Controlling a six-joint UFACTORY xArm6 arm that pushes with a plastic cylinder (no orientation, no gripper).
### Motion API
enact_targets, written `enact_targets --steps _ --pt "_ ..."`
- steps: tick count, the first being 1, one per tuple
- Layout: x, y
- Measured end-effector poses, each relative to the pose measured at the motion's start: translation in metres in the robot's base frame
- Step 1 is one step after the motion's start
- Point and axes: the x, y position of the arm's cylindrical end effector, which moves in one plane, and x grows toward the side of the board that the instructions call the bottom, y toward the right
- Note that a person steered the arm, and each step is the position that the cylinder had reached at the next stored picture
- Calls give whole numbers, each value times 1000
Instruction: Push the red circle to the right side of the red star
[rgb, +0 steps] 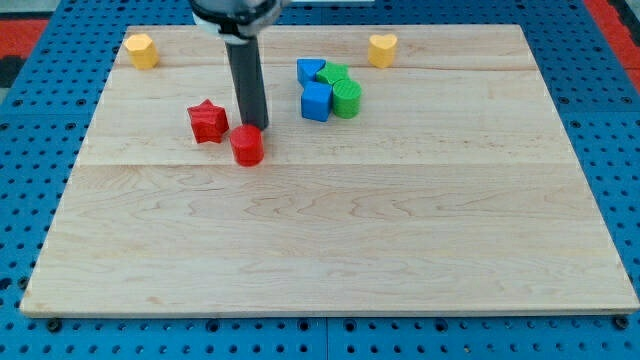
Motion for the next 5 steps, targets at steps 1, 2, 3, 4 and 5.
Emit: enact_targets --steps 1,2,3,4,5 --pt "39 9" --pt "70 15" --pt "96 43" --pt "113 14" --pt "75 -33"
